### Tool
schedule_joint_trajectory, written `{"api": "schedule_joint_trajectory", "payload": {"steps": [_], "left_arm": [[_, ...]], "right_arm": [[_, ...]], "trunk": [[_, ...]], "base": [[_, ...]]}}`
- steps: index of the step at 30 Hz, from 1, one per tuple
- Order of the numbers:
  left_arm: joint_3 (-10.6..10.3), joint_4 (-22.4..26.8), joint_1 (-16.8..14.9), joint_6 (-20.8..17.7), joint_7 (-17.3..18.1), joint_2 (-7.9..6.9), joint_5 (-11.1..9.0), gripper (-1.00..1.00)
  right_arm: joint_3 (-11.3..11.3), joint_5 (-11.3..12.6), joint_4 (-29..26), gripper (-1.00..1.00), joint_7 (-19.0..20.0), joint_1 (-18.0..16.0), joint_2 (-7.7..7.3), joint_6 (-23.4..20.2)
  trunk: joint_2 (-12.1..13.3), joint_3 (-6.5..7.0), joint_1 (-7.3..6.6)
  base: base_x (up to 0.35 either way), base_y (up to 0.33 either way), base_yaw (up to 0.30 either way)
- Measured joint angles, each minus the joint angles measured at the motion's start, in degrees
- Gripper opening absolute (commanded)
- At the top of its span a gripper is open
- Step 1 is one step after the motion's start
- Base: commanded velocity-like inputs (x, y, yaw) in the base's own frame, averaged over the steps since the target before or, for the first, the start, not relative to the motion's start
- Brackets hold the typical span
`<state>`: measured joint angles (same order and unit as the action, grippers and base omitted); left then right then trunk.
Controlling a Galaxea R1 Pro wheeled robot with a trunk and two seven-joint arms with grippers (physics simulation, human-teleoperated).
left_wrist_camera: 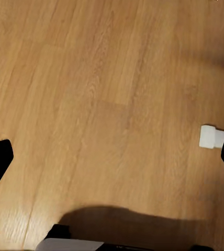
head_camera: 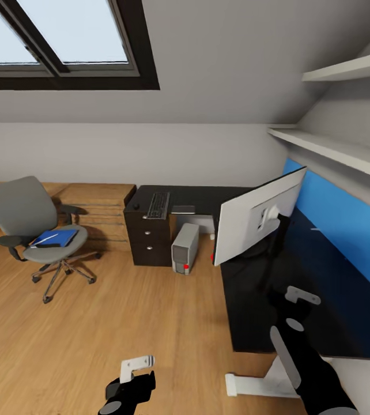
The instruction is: In the bedroom, organize the workspace by keeping the computer under the desk, ensuring the monitor is on the desk, placing the keyboard on the desk next to the monitor, placing the mouse on the desk next to the keyboard, moving the folder from the swivel chair onto the desk next to the mouse, stacking the notebook on top of the folder with the pen on top of the notebook, and positioning the swivel chair next to the desk.
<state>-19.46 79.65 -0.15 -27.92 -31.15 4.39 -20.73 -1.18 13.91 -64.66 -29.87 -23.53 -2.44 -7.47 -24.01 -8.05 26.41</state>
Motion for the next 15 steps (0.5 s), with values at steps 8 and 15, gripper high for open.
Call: {"api": "schedule_joint_trajectory", "payload": {"steps": [8,15], "left_arm": [[0.01,-0.04,0.00,-0.01,-0.09,0.01,0.04,1.00],[0.03,-0.12,-0.01,0.08,-0.10,0.01,0.15,1.00]], "right_arm": [[-0.97,-0.07,0.07,1.00,0.56,0.02,0.18,-0.03],[-2.38,-2.31,12.56,1.00,0.75,-1.41,0.15,7.58]], "trunk": [[-0.02,-0.17,-0.01],[0.00,-0.22,0.00]], "base": [[0.000,-0.214,0.019],[0.000,0.000,0.000]]}}
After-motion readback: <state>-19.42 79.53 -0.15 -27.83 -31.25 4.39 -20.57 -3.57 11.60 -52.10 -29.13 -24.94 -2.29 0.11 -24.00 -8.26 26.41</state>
